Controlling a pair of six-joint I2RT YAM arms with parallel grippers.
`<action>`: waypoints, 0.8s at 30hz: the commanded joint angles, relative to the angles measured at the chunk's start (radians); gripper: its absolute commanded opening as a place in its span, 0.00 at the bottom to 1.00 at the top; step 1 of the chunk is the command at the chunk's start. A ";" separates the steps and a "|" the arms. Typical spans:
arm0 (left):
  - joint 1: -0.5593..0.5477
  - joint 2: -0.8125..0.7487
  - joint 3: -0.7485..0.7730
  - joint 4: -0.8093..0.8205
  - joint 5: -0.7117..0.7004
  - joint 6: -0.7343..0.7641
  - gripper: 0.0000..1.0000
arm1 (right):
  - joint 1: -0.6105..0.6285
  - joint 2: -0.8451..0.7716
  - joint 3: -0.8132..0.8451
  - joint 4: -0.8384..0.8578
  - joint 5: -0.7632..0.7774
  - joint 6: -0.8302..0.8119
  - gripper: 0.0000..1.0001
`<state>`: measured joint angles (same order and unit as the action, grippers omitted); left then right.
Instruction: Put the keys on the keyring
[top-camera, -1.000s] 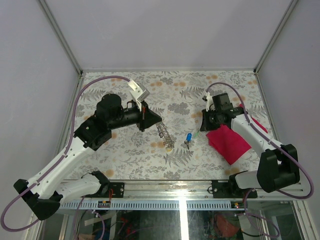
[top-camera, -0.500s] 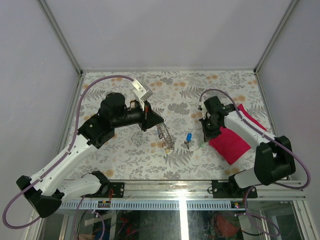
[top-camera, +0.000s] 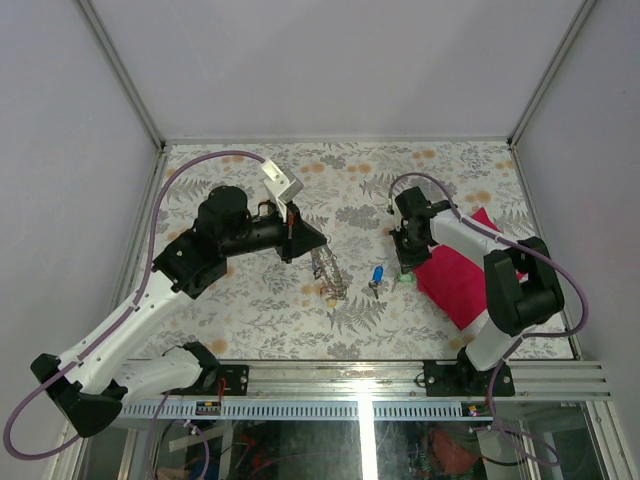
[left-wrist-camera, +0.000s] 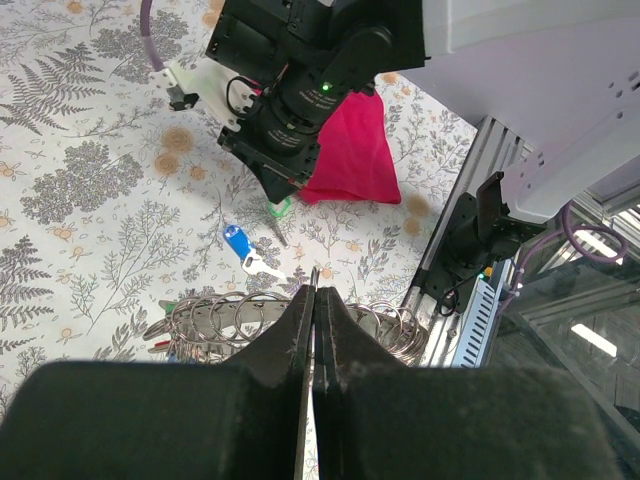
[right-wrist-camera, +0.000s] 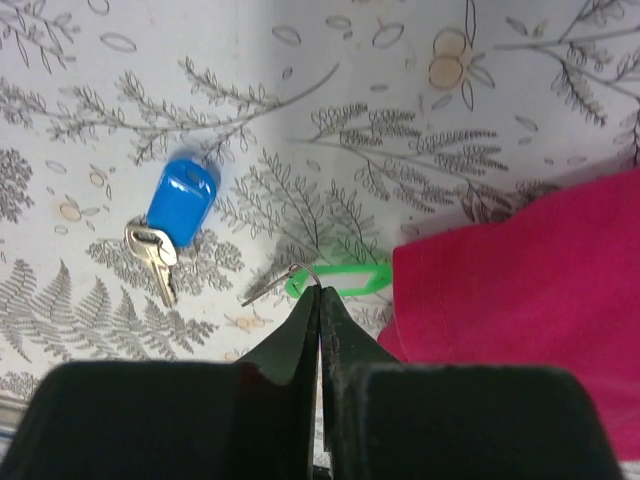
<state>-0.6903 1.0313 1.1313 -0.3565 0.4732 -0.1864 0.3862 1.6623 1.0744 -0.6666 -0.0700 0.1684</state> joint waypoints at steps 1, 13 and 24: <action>-0.003 -0.025 0.045 0.065 0.005 -0.011 0.00 | 0.007 0.041 0.032 0.082 0.008 -0.002 0.00; -0.003 -0.037 0.032 0.068 0.010 -0.020 0.00 | 0.005 -0.065 -0.046 0.225 0.030 0.021 0.26; -0.003 -0.030 0.032 0.071 0.020 -0.019 0.00 | -0.026 -0.134 -0.139 0.307 -0.074 0.007 0.42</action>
<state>-0.6903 1.0180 1.1313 -0.3576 0.4744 -0.1940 0.3698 1.5852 0.9466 -0.4202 -0.0784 0.1947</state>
